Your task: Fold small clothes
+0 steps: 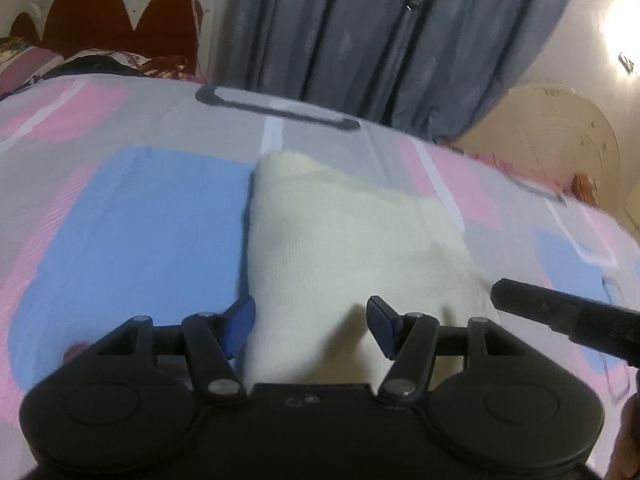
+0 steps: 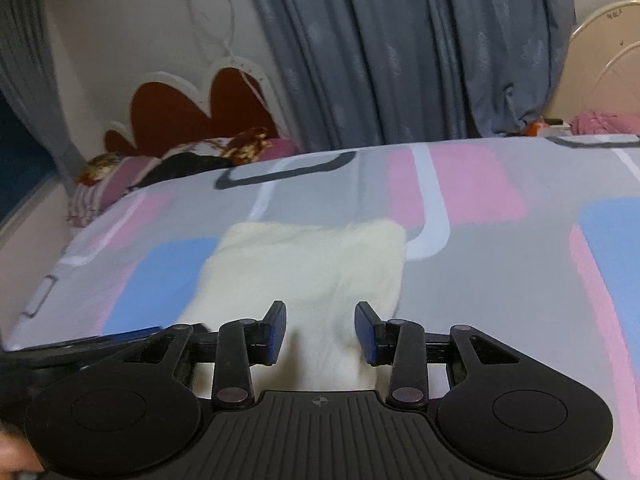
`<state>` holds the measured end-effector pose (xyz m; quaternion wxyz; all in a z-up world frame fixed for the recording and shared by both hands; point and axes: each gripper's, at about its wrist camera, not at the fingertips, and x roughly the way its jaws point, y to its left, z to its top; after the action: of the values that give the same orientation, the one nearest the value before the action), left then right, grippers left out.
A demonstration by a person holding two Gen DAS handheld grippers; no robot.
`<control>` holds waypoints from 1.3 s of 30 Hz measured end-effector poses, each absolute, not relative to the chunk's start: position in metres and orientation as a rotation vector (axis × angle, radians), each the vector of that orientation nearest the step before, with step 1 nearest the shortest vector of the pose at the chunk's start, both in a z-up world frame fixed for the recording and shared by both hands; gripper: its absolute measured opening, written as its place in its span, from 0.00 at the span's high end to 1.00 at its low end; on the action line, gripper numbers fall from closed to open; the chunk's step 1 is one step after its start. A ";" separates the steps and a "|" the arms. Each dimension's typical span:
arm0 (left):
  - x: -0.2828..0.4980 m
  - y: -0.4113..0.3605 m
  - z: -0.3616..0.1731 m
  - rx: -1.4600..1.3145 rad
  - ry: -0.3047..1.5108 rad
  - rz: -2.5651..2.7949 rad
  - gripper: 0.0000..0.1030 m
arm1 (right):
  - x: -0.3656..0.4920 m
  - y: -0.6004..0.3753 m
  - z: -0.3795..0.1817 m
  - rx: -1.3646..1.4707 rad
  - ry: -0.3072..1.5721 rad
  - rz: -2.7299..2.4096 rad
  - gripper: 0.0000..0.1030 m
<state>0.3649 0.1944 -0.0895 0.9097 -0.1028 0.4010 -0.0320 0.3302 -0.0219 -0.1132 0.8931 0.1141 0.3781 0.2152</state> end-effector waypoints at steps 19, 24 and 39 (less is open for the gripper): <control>0.325 0.182 -0.116 -0.136 0.896 -0.075 0.35 | 0.276 -0.018 -0.158 0.154 0.921 0.284 0.62; 0.326 0.179 -0.116 -0.119 0.897 -0.076 0.29 | 0.274 -0.020 -0.162 0.179 0.940 0.237 0.62; 0.331 0.169 -0.121 -0.075 0.949 -0.009 0.00 | 0.267 -0.028 -0.169 0.181 0.943 0.227 0.60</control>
<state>0.3310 0.1687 -0.1209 0.8889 -0.0363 0.4567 -0.0044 0.2669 -0.0279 -0.1687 0.8807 0.0869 0.4527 0.1092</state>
